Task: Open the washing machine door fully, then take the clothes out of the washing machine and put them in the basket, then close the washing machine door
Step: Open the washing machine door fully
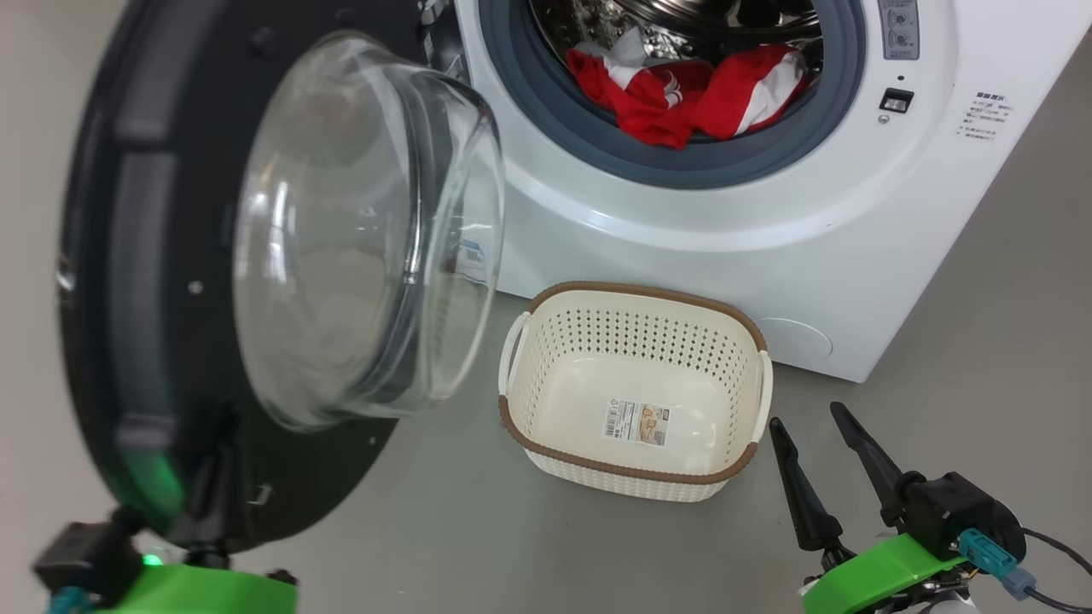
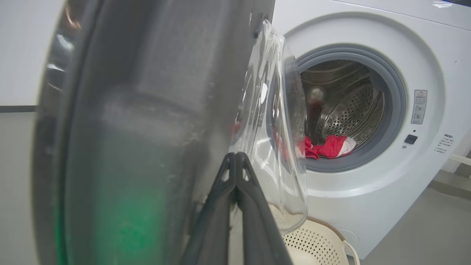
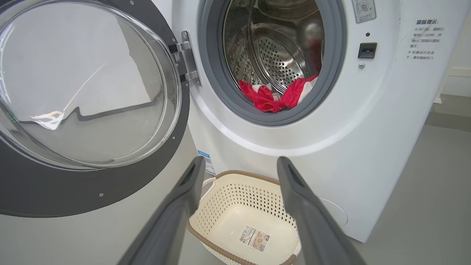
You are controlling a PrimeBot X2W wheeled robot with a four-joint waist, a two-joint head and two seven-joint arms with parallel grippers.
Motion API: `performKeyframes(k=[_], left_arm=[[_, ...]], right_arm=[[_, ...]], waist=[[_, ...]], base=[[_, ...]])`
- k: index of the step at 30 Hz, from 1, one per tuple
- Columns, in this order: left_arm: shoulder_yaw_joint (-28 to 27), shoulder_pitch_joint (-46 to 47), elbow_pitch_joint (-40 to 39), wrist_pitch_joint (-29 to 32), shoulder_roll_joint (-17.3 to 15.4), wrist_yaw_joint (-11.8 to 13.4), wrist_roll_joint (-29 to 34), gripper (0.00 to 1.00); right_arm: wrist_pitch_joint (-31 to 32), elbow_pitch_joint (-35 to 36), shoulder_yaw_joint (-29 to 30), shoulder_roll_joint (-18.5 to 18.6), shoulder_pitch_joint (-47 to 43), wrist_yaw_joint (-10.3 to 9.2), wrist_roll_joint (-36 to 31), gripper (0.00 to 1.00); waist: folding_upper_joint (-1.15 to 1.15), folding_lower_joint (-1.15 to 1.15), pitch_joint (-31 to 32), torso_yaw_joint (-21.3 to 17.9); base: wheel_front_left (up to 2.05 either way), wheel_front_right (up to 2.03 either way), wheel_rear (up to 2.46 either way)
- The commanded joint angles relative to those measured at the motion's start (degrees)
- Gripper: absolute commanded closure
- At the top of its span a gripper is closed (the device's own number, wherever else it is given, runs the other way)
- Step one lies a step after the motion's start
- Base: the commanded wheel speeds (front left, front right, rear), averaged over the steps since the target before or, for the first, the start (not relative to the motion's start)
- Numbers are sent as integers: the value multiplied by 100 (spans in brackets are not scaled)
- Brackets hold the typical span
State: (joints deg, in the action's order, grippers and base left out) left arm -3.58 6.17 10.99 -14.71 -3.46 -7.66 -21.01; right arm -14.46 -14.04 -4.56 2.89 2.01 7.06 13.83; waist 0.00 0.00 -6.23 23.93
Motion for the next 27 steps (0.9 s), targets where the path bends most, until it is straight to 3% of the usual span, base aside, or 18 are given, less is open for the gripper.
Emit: performKeyframes(k=[1,16,27], left_arm=[[-423,264,-68,-29,-230,17,45,100],[-1344,933,730,-29,-896,17,2,100],[-1888,1527,1452,-29,-1166,17,-144,100]], right_arm=[[-53,144,-141,-2,213,43,-39,0],[-53,167,-160,-2,371,43,-136,0],[-53,188,-136,-2,504,43,-213,0]], waist=[[0,0,-26,-28],[0,0,-364,-264],[0,0,-587,-357]], base=[[0,0,0],[0,0,0],[0,0,0]])
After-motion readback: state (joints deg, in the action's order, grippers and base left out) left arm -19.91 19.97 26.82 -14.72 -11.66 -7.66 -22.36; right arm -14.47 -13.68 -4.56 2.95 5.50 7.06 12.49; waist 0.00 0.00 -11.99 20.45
